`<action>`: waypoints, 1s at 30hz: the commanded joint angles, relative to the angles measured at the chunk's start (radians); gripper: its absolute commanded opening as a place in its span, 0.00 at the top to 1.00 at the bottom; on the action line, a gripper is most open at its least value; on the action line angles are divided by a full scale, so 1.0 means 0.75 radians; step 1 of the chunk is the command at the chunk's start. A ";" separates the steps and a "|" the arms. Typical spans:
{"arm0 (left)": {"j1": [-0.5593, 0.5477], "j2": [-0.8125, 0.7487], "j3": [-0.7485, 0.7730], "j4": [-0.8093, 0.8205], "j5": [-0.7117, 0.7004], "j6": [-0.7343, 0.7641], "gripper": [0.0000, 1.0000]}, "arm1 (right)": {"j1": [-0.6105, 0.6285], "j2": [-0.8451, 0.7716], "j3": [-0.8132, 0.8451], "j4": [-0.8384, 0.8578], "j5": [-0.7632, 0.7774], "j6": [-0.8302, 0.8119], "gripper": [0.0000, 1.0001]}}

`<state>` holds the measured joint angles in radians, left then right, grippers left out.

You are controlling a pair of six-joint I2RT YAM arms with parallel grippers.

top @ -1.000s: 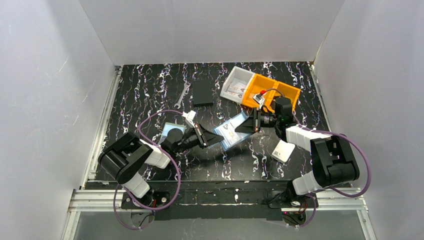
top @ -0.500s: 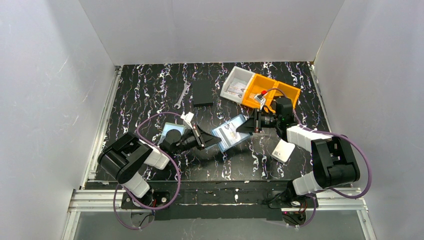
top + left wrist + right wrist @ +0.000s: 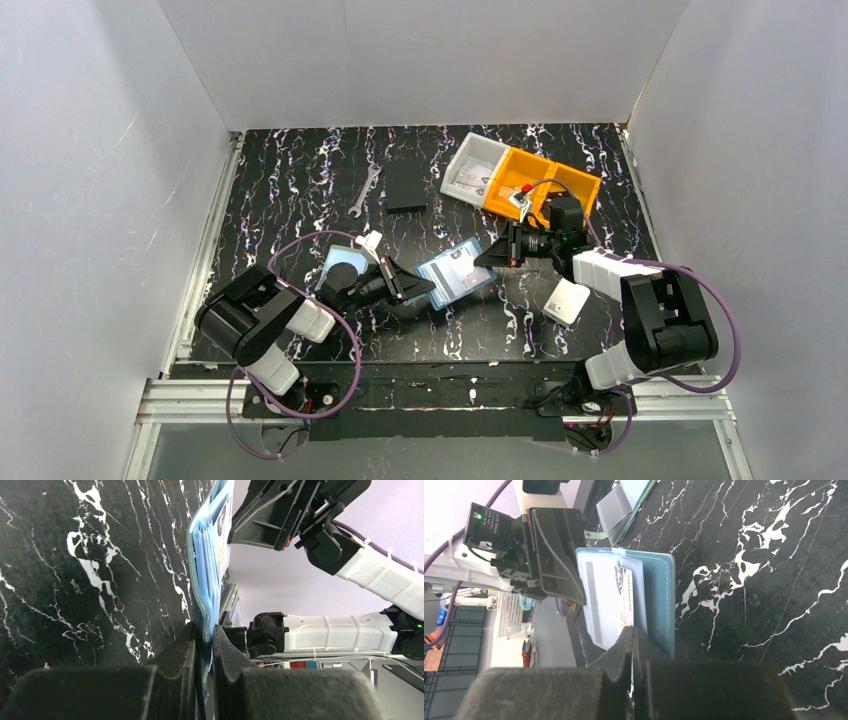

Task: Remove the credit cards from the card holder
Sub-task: Remove the credit card from the card holder.

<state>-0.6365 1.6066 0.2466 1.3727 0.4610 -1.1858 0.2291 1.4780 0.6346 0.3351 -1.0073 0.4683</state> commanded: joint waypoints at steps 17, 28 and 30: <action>0.045 0.213 -0.068 0.080 0.030 0.047 1.00 | -0.019 0.023 0.034 -0.048 0.047 -0.088 0.99; 0.053 0.275 -0.159 0.066 -0.121 -0.010 0.76 | -0.019 0.021 0.028 -0.026 0.023 -0.065 0.99; 0.053 0.157 -0.227 0.033 -0.193 0.007 0.60 | -0.018 0.020 0.029 -0.013 0.011 -0.045 0.99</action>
<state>-0.6033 1.8233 0.1314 1.4376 0.4053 -1.2144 0.2184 1.4876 0.6353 0.2871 -0.9718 0.4210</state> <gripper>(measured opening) 0.313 0.032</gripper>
